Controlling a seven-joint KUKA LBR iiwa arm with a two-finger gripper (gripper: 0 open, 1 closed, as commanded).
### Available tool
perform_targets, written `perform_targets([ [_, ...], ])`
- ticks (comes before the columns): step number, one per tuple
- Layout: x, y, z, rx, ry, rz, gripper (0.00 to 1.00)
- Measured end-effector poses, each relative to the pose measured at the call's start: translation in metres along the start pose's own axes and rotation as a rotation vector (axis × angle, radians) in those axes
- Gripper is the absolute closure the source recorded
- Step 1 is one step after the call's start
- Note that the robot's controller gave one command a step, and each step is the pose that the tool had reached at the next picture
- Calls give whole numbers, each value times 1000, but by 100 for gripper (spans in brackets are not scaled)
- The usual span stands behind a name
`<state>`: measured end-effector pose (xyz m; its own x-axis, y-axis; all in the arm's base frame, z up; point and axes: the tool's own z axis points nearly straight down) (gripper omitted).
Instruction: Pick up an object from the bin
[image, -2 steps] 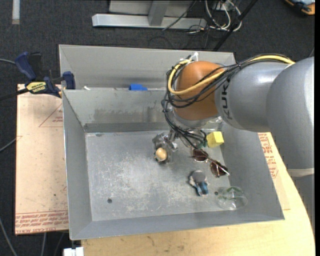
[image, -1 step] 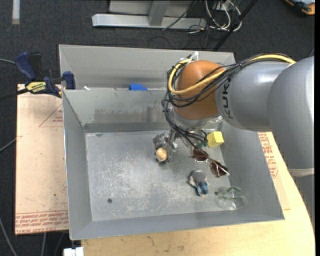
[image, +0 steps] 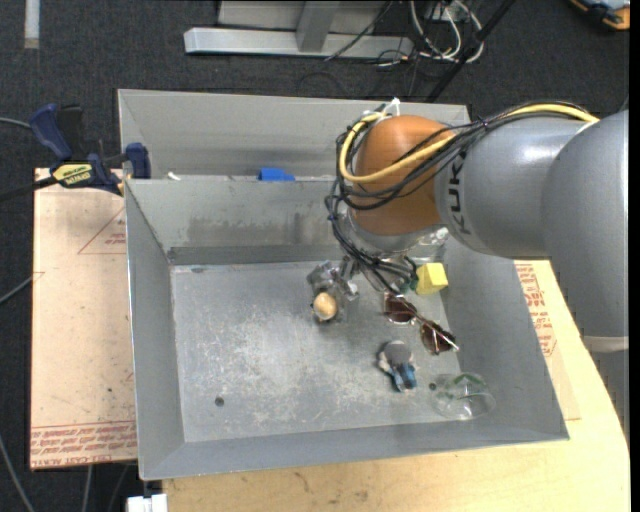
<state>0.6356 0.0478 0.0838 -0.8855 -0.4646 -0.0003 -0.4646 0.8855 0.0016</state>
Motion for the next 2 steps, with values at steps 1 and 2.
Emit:
perform_targets([
  [1,-1,0,-10,1,-3,0,100],
  [2,-1,-1,-16,3,-5,0,100],
])
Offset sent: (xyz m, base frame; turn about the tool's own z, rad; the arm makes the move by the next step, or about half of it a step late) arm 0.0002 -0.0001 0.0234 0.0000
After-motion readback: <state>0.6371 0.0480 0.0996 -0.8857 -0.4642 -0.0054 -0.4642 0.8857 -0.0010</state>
